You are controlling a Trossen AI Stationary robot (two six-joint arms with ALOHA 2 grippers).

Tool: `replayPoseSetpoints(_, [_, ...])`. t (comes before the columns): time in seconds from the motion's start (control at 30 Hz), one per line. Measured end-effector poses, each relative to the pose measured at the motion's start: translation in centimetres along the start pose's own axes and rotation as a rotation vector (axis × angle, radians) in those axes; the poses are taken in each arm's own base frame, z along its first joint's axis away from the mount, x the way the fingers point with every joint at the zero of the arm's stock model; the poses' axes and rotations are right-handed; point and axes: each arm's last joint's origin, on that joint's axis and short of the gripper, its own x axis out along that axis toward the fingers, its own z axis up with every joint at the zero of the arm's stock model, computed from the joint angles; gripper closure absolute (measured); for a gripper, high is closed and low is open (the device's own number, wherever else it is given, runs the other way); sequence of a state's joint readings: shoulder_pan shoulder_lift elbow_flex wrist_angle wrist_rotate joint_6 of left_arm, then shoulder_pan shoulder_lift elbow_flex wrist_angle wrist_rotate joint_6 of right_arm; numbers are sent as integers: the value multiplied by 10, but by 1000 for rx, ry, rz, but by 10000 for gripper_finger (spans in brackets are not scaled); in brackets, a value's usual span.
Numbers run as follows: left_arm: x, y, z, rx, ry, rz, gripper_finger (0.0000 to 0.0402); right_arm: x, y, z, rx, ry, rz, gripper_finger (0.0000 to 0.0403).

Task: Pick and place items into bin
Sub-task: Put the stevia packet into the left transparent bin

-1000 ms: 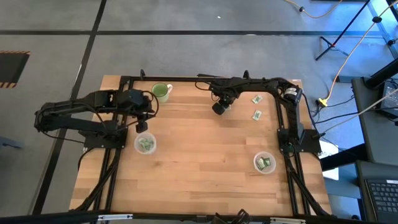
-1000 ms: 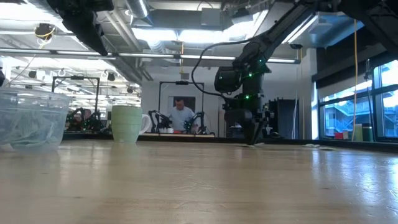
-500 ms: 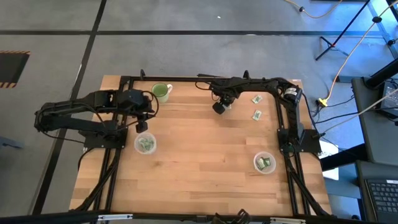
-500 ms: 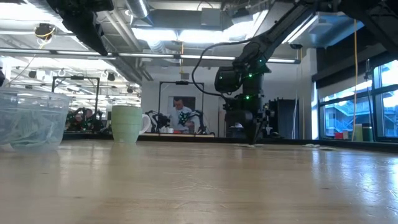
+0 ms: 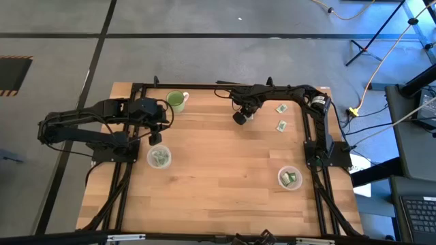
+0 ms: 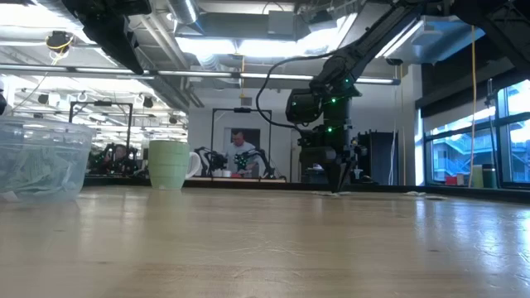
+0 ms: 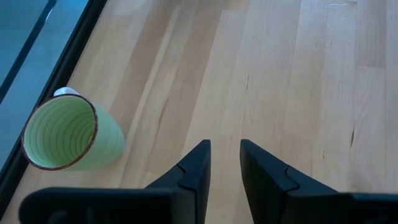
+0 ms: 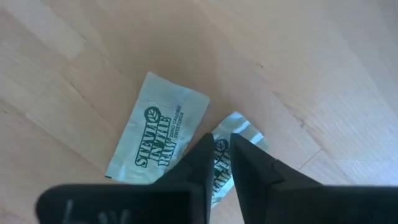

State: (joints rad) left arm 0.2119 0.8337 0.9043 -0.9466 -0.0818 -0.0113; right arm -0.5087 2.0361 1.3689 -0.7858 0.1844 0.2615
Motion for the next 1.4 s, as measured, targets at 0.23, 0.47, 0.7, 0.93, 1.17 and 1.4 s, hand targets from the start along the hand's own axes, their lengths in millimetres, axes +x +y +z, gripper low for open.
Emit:
replayPoseSetpoints(0.23, [0,0,0,1,0,0,320,0,0,-1,25,7,0,310])
replayPoseSetpoints(0.47, [0,0,0,18,0,0,320,0,0,-1,25,13,20,300])
replayPoseSetpoints(0.7, [0,0,0,18,0,0,320,12,4,-1,16,47,13,350])
replayPoseSetpoints(0.93, [0,0,0,20,0,0,320,24,6,-2,-6,76,-13,396])
replayPoseSetpoints(1.17, [0,0,0,26,0,0,320,4,1,-3,-13,21,-21,400])
replayPoseSetpoints(1.4, [0,0,1,26,-7,0,320,-29,2,-4,-42,-63,-11,401])
